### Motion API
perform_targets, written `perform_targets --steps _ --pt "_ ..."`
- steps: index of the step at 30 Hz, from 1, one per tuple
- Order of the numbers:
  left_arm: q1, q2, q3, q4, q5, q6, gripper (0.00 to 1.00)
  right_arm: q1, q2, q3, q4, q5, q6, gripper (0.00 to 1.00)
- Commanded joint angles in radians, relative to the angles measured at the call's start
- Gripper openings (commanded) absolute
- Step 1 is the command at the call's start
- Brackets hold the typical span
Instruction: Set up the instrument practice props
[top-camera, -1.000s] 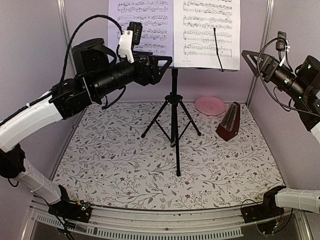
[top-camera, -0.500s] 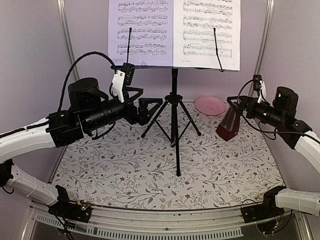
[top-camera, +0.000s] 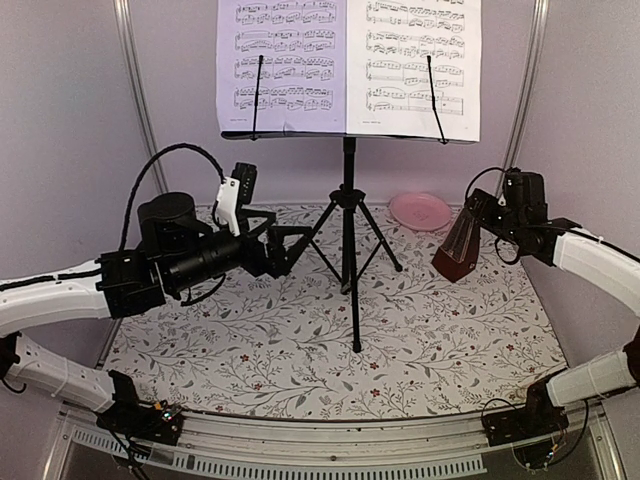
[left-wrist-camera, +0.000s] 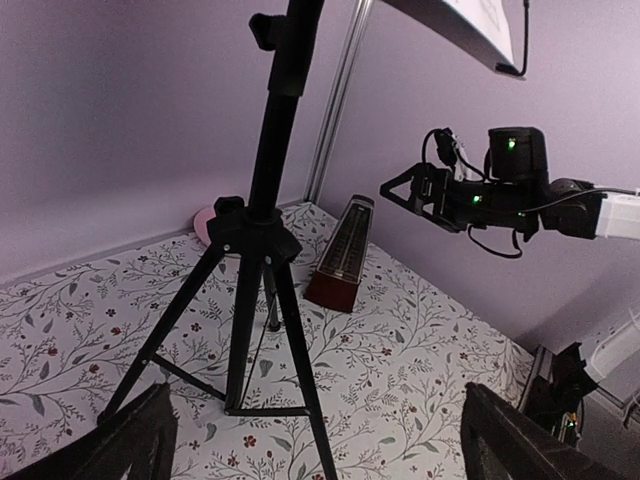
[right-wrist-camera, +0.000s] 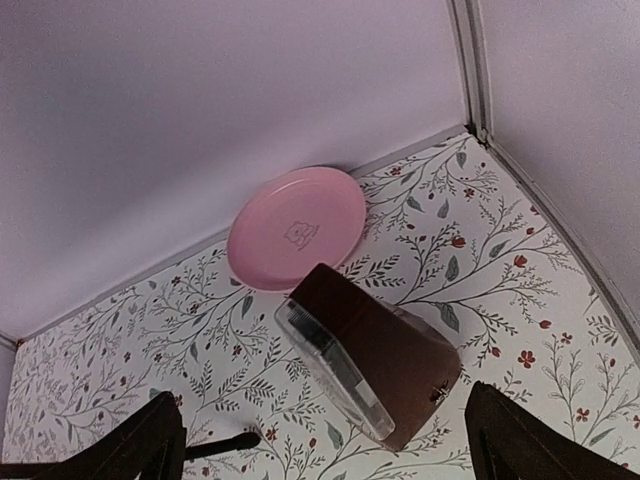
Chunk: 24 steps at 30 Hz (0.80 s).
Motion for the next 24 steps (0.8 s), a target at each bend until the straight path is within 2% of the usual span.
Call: perform_targets --steps 1,7,11,18,24 --pt "0.019 -0.031 -0.029 0.054 -0.026 -0.041 0.99 -0.005 0.13 0.128 -0.075 0.191 0.155 0.99" --pt "0.036 -0.048 -0.051 0.057 -0.036 -0.059 0.99 -0.004 0.289 0.269 -0.161 0.335 0.216 0.99" --pt "0.051 -0.06 -0.069 0.065 -0.038 -0.07 0.99 0.004 0.404 0.38 -0.237 0.373 0.263 0.99" --pt "0.074 -0.076 -0.091 0.068 -0.029 -0.089 0.99 0.053 0.528 0.458 -0.284 0.486 0.299 0.99" --pt "0.088 -0.097 -0.114 0.067 -0.029 -0.105 0.99 0.077 0.63 0.532 -0.422 0.564 0.409 0.99"
